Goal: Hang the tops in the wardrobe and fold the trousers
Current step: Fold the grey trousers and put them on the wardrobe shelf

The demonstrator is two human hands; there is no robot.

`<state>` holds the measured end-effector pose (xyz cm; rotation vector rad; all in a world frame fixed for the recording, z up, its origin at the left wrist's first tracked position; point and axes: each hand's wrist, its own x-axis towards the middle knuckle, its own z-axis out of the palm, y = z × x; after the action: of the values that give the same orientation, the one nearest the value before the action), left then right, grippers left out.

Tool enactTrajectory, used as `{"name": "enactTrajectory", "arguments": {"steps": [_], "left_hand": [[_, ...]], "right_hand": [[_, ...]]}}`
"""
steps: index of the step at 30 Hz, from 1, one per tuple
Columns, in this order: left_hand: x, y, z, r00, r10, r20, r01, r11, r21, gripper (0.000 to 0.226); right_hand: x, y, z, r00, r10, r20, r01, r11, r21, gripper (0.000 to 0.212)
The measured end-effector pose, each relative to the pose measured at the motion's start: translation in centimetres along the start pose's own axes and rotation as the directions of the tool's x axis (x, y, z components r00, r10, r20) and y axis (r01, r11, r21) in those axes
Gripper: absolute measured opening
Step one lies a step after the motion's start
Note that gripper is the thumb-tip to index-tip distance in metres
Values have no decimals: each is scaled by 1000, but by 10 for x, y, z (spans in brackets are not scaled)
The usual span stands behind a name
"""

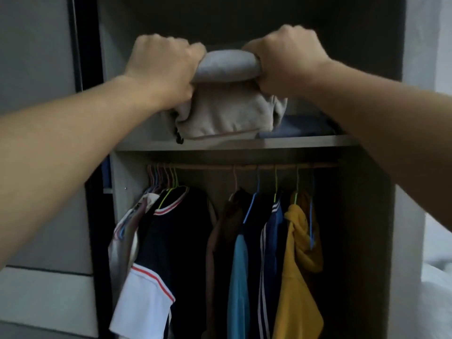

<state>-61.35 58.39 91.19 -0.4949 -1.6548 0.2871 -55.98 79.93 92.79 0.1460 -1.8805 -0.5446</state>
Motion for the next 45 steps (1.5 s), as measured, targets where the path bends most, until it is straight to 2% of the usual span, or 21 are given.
{"name": "enactTrajectory", "arguments": {"steps": [4,11,22,31,33,35,37,39,40,41,43,45], "left_hand": [[47,11,52,999,-16,-41,16,1000,-6,41],[102,28,150,999,31,-36,-28,998,64,39],[124,1,302,997,75,20,-76,995,67,43],[155,-21,435,999,32,-8,-33,997,-68,47],[154,-15,457,1000,20,-2,-20,997,-80,54],[153,-6,471,996,75,45,-70,992,-104,55],[143,6,477,956,223,189,-188,964,-185,48],[123,19,475,876,375,305,-297,915,-272,47],[114,23,473,848,421,323,-330,895,-300,46],[107,26,471,830,449,332,-351,882,-315,43],[107,25,467,779,483,400,-347,863,-367,38],[113,24,463,647,503,573,-211,840,-500,37]], "right_hand": [[31,39,50,995,-24,-93,19,999,-46,39],[67,75,160,995,8,-100,-9,1000,-16,38],[130,62,289,997,-73,13,74,994,-82,38],[199,50,377,992,-54,114,79,971,-227,47],[198,48,395,991,-41,129,75,961,-265,51],[191,47,407,971,-42,235,113,949,-295,55],[177,40,409,889,-61,454,177,960,-218,54],[152,28,409,750,-88,656,217,969,-118,52],[139,23,410,697,-101,709,235,968,-93,52],[129,19,410,671,-110,733,240,968,-74,50],[122,17,408,669,-124,733,224,974,-39,47],[125,19,401,655,-143,742,200,980,12,47]]}}
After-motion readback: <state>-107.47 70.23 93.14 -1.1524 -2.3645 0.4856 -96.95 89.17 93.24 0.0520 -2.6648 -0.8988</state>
